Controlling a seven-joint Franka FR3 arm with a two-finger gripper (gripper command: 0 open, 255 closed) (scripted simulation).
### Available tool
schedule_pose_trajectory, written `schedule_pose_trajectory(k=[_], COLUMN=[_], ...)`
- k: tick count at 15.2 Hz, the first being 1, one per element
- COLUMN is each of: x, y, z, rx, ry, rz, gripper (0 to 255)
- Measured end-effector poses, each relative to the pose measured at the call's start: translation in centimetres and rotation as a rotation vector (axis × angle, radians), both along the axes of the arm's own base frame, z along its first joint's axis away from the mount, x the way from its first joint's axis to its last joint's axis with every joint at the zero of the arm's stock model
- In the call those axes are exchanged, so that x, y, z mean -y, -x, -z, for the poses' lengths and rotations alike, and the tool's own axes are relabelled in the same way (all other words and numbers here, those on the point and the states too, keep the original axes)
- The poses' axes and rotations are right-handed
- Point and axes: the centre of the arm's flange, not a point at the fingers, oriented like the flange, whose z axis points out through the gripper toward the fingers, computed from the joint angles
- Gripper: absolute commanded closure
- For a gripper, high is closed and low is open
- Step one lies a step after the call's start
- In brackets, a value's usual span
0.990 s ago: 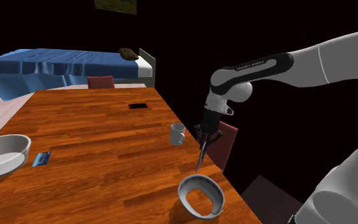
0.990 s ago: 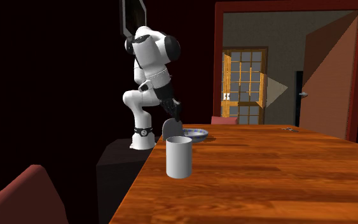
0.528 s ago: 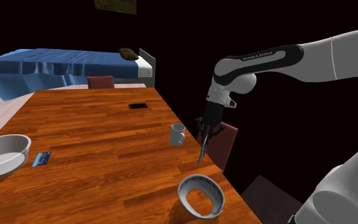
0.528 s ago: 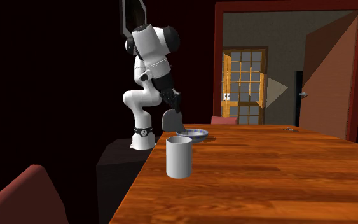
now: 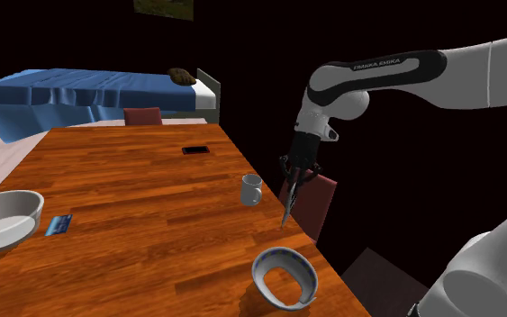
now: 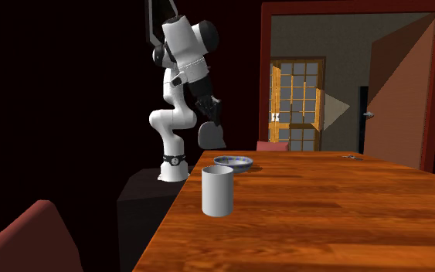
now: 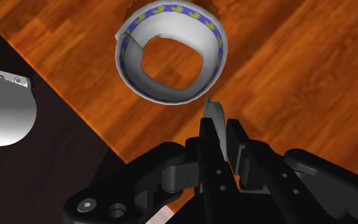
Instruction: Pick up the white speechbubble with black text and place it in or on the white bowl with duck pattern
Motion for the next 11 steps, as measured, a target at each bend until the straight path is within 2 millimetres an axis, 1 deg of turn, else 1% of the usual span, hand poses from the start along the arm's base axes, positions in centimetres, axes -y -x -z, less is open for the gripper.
schedule_pose_trajectory(k=[3, 4, 5, 8, 9, 11], x=[-2.0, -3.1, -4.2, -6.9, -7.7, -9.4], y=[2.1, 2.7, 3.8, 6.5, 7.4, 9.2], z=[-1.1, -1.6, -2.1, -2.6, -3.5, -4.3], rx=[0.0, 0.001, 0.0, 0.0, 0.001, 0.001], ry=[0.0, 0.0, 0.0, 0.0, 0.0, 0.0], rz=[-0.001, -0.001, -0.001, -0.001, -0.001, -0.001], gripper=[255, 255, 255, 255, 255, 255])
